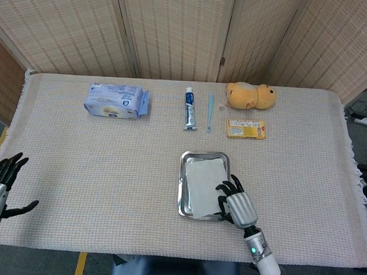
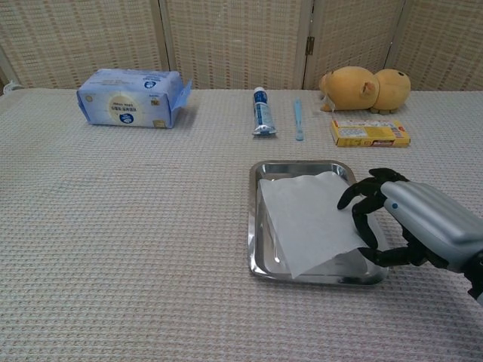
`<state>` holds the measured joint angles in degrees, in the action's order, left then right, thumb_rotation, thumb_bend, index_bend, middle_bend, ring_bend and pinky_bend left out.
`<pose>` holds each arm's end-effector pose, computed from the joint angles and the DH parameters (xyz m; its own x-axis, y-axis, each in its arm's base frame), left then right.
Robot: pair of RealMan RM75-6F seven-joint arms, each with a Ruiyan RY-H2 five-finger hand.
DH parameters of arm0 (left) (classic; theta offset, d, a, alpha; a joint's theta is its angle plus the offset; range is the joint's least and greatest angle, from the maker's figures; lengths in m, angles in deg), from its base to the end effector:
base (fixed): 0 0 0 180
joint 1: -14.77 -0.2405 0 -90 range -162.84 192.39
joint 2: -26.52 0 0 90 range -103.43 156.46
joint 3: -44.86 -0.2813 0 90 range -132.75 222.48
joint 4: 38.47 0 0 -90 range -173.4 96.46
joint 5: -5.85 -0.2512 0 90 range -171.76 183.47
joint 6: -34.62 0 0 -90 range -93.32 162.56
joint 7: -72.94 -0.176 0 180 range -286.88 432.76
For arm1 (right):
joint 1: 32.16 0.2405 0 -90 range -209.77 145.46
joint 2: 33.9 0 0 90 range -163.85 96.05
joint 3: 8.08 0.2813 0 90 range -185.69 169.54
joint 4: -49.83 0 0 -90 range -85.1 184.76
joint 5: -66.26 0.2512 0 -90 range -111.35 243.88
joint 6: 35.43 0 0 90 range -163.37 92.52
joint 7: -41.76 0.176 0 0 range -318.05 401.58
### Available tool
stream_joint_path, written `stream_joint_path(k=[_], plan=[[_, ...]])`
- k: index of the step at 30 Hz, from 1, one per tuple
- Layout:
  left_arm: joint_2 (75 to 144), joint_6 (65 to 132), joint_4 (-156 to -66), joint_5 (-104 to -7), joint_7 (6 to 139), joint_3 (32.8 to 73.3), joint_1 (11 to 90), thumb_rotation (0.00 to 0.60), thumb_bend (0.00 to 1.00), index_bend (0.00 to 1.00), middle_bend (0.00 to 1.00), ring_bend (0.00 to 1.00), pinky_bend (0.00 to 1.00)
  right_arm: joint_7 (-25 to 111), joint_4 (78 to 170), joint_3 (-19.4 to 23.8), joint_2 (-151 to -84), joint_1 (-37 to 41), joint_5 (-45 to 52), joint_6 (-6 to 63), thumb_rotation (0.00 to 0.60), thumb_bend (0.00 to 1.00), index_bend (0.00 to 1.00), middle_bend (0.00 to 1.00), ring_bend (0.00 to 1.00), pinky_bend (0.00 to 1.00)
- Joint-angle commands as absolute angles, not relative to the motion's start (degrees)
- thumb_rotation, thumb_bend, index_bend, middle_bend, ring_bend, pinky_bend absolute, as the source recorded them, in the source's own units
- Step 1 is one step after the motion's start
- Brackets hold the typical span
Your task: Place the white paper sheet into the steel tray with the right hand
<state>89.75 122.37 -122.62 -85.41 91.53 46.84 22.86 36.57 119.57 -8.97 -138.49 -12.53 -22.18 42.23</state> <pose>-0.3544 0.2368 0.1533 0.2423 -0.0238 0.9699 0.9580 -0.1523 -0.2430 -0.2307 -0.2603 -0.1198 0.2476 -0.1547 0.9564 -0.9258 -0.3290 0.1864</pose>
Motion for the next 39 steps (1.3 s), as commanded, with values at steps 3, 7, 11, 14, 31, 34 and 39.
stream_joint_path(k=[3,7,11,14,31,34,39], plan=[[89.55,122.65,-122.7,-85.82,92.07,46.55,22.71,0.6,0.21,0.01,0.0,0.0,0.02,35.16,120.05,-7.72,-139.98,-13.08,-21.1,42.04,0.6,0.55,0.78,0.33,0.18,0.0],[89.36,122.76,-122.6,-85.81,92.82,46.58,22.69,0.6,0.21,0.02,0.0,0.0,0.03,35.28,118.9,-7.22,-141.39,-13.08,-21.37,42.21,0.6,0.55,0.78,0.33,0.18,0.0],[89.43,123.38,-122.11,-86.23,93.71,46.69,22.7,0.6,0.22,0.03,0.0,0.0,0.04,35.27,118.37,-7.42,-141.69,-12.85,-21.56,41.2,0.6,0.55,0.71,0.3,0.15,0.0],[89.51,123.76,-121.56,-86.94,94.32,46.49,22.74,0.6,0.22,0.03,0.0,0.0,0.05,35.34,117.31,-6.91,-142.4,-12.56,-21.76,41.14,0.6,0.55,0.62,0.26,0.12,0.0],[89.7,124.41,-120.88,-86.83,95.52,46.72,22.76,0.6,0.22,0.03,0.0,0.0,0.05,32.1,119.76,-5.63,-142.56,-11.92,-18.97,37.12,0.6,0.55,0.35,0.09,0.05,0.0],[89.7,124.45,-120.85,-86.92,95.56,46.66,22.76,0.6,0.22,0.03,0.0,0.0,0.05,31.34,120.8,-5.9,-141.93,-11.97,-18.94,36.74,0.6,0.55,0.32,0.08,0.04,0.0],[89.64,124.81,-120.87,-87.38,95.66,46.5,22.73,0.6,0.25,0.04,0.0,0.0,0.05,30.18,121.81,-5.95,-141.22,-11.91,-18.56,35.99,0.6,0.55,0.27,0.04,0.03,0.0]])
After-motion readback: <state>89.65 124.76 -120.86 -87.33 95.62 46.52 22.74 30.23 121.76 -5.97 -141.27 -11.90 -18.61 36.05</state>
